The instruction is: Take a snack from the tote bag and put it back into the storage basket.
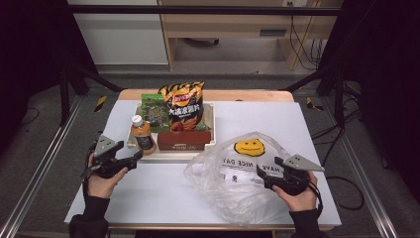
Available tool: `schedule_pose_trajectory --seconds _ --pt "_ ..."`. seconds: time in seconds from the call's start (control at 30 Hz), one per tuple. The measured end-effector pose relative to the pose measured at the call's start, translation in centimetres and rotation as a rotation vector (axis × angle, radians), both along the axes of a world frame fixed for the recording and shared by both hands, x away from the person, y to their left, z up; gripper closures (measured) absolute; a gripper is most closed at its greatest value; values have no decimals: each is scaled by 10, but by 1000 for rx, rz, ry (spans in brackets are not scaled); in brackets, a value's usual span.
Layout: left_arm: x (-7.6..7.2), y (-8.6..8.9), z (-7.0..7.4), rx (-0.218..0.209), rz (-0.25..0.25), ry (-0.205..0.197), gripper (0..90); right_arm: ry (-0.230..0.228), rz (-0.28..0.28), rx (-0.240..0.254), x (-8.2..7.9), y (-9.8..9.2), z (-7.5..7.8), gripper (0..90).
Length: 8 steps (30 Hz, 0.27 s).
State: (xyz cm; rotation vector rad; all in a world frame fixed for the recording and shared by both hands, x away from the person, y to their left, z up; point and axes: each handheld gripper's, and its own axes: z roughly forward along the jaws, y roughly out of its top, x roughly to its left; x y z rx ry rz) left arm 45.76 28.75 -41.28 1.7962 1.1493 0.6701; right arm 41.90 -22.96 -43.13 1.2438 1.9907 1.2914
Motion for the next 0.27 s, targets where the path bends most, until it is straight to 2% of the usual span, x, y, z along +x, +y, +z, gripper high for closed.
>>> schedule_pose_trajectory --seconds 0.27 --pt "-8 6 -8 -10 18 14 202 -1 0 -9 0 -1 -1 233"
